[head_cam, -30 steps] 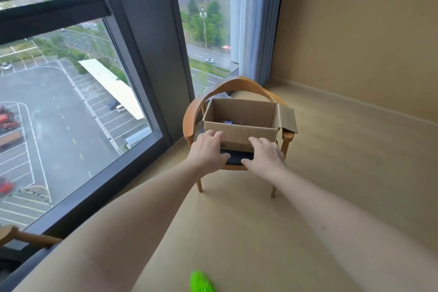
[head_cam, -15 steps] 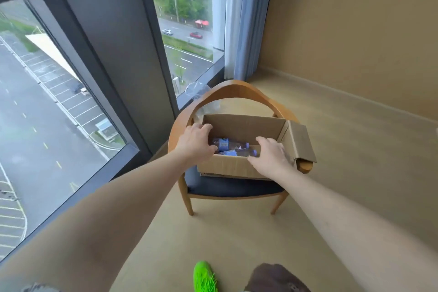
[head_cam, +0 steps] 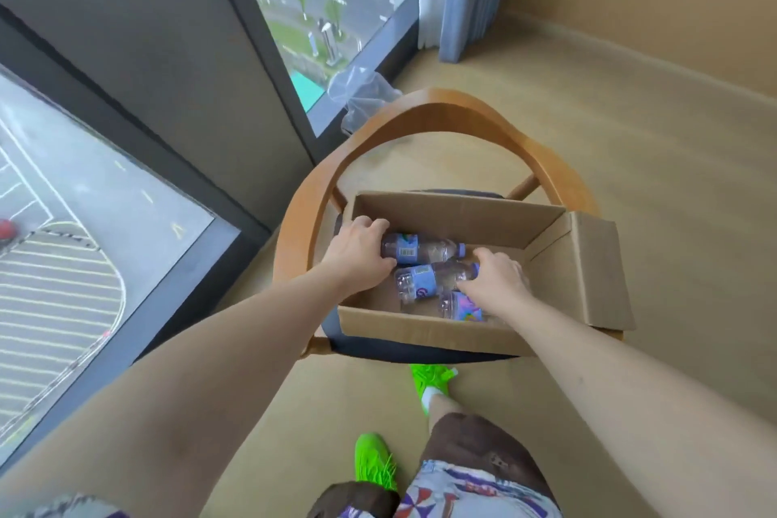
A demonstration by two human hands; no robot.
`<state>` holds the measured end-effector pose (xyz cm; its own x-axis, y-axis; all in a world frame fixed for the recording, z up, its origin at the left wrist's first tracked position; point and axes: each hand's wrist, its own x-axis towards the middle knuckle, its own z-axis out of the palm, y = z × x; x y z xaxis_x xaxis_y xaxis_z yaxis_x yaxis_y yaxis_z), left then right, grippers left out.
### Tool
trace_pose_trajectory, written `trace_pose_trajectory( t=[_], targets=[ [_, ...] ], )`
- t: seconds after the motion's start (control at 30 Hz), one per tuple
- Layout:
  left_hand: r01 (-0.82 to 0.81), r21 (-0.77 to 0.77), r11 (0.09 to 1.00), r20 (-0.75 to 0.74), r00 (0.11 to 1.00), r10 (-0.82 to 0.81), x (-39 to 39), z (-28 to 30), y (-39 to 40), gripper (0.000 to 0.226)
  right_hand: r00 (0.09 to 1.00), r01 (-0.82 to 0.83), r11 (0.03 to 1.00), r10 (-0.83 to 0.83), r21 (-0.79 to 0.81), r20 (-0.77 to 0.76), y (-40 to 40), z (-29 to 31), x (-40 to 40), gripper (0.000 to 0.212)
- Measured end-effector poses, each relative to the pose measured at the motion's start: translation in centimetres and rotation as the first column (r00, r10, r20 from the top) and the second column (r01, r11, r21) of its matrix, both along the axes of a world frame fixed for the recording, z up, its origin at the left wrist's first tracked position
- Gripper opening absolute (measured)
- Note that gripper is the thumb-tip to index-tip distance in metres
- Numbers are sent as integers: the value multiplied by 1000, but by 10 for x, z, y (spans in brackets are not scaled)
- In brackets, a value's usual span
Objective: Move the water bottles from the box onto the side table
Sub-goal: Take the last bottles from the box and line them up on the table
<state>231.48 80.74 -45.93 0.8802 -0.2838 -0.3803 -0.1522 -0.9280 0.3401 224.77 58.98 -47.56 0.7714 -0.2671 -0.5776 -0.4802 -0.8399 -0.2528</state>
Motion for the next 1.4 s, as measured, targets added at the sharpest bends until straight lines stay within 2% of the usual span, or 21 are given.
trace_pose_trajectory(
  t=[0.17,0.33,0.4,0.47,0.53,0.6,0.67,0.73,0.8,0.93,1.0,1.13,1.2,1.3,1.4],
  targets=[
    [19,47,999,-99,995,-14,38,-50,-19,60,992,44,994,-31,102,-125,-11,-52,28,53],
    [37,58,998,-205,978,-25,50,-93,-30,58,968,114,988,-86,108,-235,-16,-100,31,60],
    [45,56,997,-212,977,-33,53,-110,-31,58,959,176,978,-145,112,-242,-17,-118,32,57],
    [59,51,997,-201,978,-48,56,-126,-32,60,931,317,939,-280,136,-234,-17,-132,35,48],
    [70,50,996,-195,979,-59,61,-138,-35,63,823,565,801,-528,198,-211,-15,-141,42,36],
    [67,50,997,-207,977,-55,65,-150,-39,67,655,754,597,-714,274,-247,-15,-151,51,37],
    [54,55,997,-232,972,-40,68,-162,-42,69,517,849,420,-788,321,-335,-14,-158,60,38],
    [44,65,997,-269,963,-25,69,-172,-44,71,411,892,266,-814,366,-410,-12,-163,66,28],
    [39,77,996,-286,958,-16,69,-181,-43,74,350,910,175,-809,375,-473,-9,-166,72,35],
    [149,155,977,-209,971,-115,70,-196,-41,76,292,935,117,-791,336,-538,-7,-172,78,36],
    [207,214,955,-217,963,-160,68,-202,-40,78,266,944,102,-795,313,-546,-5,-172,81,32],
    [144,217,965,-236,967,-91,68,-209,-44,61,225,948,57,-815,313,-534,-1,-174,84,41],
    [124,196,973,-278,958,-66,71,-211,-48,61,233,939,33,-792,341,-565,1,-173,86,44],
    [74,192,979,-342,940,-4,76,-215,-51,63,264,929,26,-744,368,-614,5,-168,86,35],
    [137,232,963,-381,924,-39,80,-214,-52,68,282,920,43,-763,390,-582,5,-167,85,35]
  ],
)
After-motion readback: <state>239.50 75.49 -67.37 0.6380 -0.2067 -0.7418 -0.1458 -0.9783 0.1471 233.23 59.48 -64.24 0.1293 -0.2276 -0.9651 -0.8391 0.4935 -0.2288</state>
